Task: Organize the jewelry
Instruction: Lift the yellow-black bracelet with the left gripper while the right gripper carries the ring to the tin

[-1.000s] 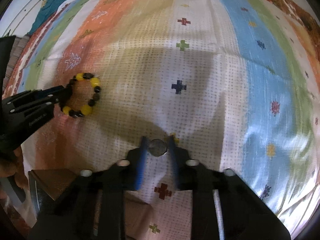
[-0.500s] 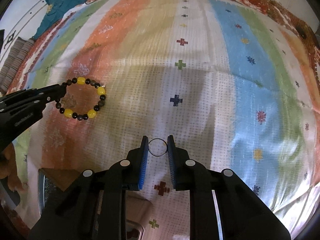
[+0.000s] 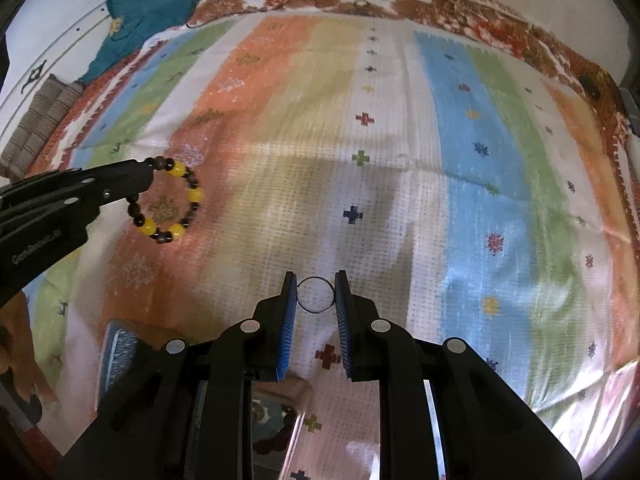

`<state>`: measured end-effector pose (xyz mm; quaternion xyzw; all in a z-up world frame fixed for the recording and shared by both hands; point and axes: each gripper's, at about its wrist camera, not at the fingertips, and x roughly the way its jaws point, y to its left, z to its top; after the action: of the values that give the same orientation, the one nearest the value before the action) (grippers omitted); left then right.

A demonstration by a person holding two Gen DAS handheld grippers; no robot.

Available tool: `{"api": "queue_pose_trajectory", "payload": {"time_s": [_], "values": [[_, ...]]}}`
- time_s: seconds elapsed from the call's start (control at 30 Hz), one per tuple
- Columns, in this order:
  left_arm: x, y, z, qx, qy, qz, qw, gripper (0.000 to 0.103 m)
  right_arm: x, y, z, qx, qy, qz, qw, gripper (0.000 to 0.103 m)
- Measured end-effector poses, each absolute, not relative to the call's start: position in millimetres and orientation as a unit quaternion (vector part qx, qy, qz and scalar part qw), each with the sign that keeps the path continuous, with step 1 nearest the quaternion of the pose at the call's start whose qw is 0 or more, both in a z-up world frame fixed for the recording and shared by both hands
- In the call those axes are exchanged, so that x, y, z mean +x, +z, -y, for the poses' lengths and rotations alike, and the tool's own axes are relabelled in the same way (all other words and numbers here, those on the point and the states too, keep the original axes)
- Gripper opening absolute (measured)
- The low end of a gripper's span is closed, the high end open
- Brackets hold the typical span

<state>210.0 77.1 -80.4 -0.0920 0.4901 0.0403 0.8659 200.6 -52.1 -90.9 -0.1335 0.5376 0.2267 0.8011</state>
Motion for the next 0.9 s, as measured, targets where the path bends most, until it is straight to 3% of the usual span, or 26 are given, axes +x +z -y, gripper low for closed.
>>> {"api": "queue_pose_trajectory", "payload": {"time_s": [0.9], "values": [[147, -18, -40, -0.062, 0.017, -0.424, 0.903, 0.011, 150, -47, 56, -0.139, 0.251, -0.470, 0.835, 0.020]]}}
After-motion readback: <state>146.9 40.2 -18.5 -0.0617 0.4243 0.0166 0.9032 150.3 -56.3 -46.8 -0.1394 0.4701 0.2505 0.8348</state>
